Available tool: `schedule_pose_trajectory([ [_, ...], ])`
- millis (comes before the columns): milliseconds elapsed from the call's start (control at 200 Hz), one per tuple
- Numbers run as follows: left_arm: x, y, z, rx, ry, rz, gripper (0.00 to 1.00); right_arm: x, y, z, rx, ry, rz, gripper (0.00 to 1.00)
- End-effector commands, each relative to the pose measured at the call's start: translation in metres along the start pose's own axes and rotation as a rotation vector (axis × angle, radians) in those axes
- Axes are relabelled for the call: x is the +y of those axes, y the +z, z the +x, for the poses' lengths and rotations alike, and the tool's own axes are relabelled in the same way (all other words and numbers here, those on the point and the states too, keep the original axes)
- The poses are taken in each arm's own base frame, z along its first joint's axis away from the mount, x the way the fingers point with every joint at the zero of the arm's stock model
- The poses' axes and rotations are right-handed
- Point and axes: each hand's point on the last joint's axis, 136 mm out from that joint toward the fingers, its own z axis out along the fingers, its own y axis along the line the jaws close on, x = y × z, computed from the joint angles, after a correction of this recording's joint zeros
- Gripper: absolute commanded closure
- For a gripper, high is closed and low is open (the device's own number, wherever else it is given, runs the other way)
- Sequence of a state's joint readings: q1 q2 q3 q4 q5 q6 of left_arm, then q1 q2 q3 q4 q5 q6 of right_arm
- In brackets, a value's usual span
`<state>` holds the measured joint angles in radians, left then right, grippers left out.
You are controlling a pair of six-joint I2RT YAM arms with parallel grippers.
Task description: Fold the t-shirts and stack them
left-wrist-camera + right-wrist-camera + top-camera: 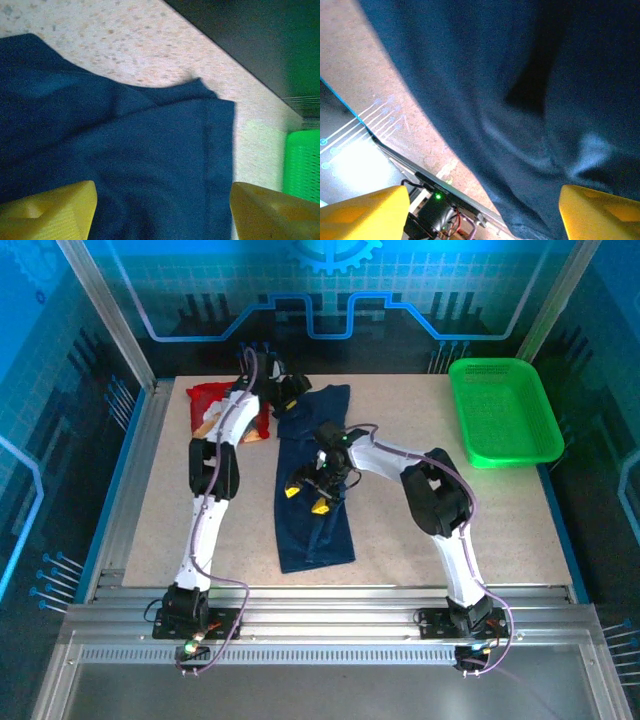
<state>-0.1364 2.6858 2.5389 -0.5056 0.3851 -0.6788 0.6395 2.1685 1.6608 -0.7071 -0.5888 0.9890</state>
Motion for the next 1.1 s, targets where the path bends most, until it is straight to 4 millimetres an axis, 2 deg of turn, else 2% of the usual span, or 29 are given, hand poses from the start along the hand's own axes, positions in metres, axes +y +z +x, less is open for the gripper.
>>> schedule_pose_trajectory([
  [0,-0.101,-0.113,-0.029,-0.094,0.123,0.139,0.27,0.008,-0.064,0.029,-0.074,-0.189,0.074,0.19],
  [110,-0.110,-0.162,-0.002,-0.062,0.143,0.102,0.27,-0.017,-0.090,0.048,-0.096,-0.314,0.150,0.15],
  [200,-0.096,-0.188,0.043,-0.001,0.133,0.048,0.27,-0.041,-0.089,0.068,-0.011,-0.421,0.172,0.15],
  [280,-0.067,-0.206,0.099,0.080,0.122,-0.046,0.27,-0.067,-0.080,0.080,0.048,-0.479,0.227,0.18],
  [350,-0.038,-0.217,0.159,0.175,0.069,-0.099,0.29,-0.082,-0.069,0.088,0.075,-0.509,0.246,0.19],
  [465,0.002,-0.236,0.257,0.308,-0.001,-0.164,0.31,-0.096,-0.047,0.099,0.102,-0.471,0.195,0.23],
  [540,0.028,-0.250,0.308,0.368,-0.070,-0.199,0.34,-0.103,-0.038,0.103,0.103,-0.464,0.193,0.24],
  [605,0.040,-0.258,0.342,0.401,-0.124,-0.190,0.34,-0.111,-0.034,0.106,0.112,-0.462,0.223,0.24],
  [675,0.048,-0.264,0.368,0.425,-0.147,-0.178,0.35,-0.116,-0.029,0.107,0.113,-0.460,0.246,0.24],
  [780,0.063,-0.269,0.393,0.470,-0.170,-0.195,0.40,-0.124,-0.020,0.107,0.115,-0.425,0.256,0.25],
  [925,0.082,-0.277,0.412,0.506,-0.188,-0.220,0.45,-0.132,-0.008,0.105,0.101,-0.378,0.274,0.27],
  [1095,0.094,-0.284,0.430,0.536,-0.217,-0.211,0.49,-0.142,0.002,0.107,0.069,-0.329,0.296,0.28],
])
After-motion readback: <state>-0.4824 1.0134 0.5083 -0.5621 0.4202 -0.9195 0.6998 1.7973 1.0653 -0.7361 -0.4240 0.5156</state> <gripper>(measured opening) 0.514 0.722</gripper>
